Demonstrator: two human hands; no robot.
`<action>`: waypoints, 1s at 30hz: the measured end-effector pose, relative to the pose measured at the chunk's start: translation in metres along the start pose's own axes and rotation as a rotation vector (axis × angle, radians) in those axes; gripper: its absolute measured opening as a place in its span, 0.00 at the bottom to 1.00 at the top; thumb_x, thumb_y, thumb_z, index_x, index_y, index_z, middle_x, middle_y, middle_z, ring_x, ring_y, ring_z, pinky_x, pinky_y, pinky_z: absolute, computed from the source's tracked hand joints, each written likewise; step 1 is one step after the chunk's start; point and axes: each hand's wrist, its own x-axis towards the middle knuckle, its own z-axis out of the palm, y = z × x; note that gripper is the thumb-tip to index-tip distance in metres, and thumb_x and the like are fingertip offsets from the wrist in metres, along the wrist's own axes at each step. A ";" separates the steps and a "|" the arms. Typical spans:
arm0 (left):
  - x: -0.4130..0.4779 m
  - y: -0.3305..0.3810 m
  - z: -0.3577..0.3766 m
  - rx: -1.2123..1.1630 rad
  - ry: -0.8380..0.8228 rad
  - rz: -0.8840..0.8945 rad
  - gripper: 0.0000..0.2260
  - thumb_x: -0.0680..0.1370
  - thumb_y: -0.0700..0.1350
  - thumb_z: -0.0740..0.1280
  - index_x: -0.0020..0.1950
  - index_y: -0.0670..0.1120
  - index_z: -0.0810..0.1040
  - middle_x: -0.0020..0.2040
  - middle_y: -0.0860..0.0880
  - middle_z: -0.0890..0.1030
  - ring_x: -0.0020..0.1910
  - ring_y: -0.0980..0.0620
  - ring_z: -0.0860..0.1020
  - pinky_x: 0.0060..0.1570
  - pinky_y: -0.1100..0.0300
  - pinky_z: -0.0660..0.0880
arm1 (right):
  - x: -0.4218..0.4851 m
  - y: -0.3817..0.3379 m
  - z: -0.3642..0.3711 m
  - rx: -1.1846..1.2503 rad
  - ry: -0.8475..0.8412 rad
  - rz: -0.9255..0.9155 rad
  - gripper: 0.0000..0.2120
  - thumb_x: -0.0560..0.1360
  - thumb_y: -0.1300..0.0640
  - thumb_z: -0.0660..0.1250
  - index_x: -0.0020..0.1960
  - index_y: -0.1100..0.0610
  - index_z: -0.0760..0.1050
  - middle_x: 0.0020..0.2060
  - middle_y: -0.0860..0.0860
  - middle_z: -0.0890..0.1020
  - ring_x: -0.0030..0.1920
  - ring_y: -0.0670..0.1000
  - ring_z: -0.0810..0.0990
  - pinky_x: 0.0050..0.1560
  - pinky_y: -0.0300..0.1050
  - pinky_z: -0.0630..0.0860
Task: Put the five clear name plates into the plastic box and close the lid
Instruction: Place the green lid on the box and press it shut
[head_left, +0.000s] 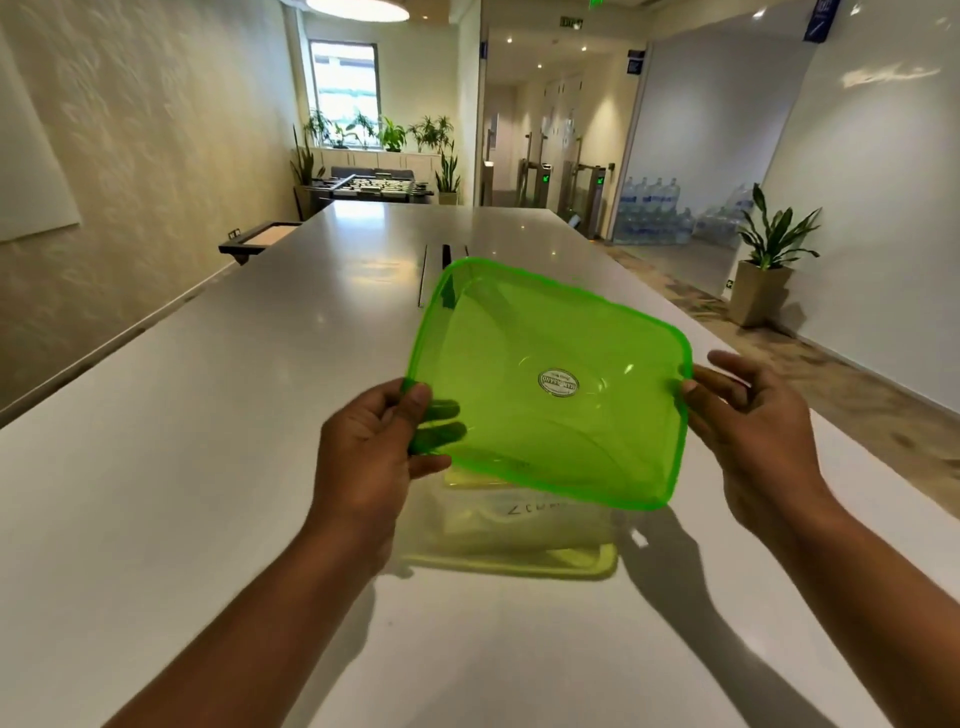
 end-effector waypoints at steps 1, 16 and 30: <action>-0.001 -0.004 0.001 -0.016 0.008 -0.054 0.04 0.79 0.42 0.65 0.48 0.46 0.80 0.37 0.48 0.87 0.35 0.53 0.86 0.26 0.65 0.77 | 0.001 0.005 -0.001 -0.009 0.008 0.019 0.15 0.73 0.68 0.69 0.57 0.56 0.76 0.49 0.55 0.83 0.50 0.52 0.81 0.48 0.43 0.80; 0.019 -0.037 -0.011 1.059 0.064 0.126 0.17 0.77 0.58 0.67 0.39 0.47 0.84 0.23 0.50 0.72 0.26 0.48 0.74 0.26 0.57 0.64 | 0.035 0.038 0.006 -0.366 -0.111 0.034 0.21 0.72 0.62 0.73 0.64 0.60 0.76 0.52 0.51 0.82 0.40 0.33 0.79 0.36 0.25 0.73; 0.031 -0.053 -0.011 1.178 0.008 0.008 0.24 0.77 0.63 0.61 0.47 0.45 0.84 0.40 0.41 0.82 0.44 0.39 0.81 0.34 0.57 0.65 | 0.041 0.068 0.009 -0.463 -0.159 0.229 0.23 0.72 0.61 0.73 0.66 0.59 0.75 0.57 0.55 0.81 0.45 0.44 0.79 0.43 0.37 0.72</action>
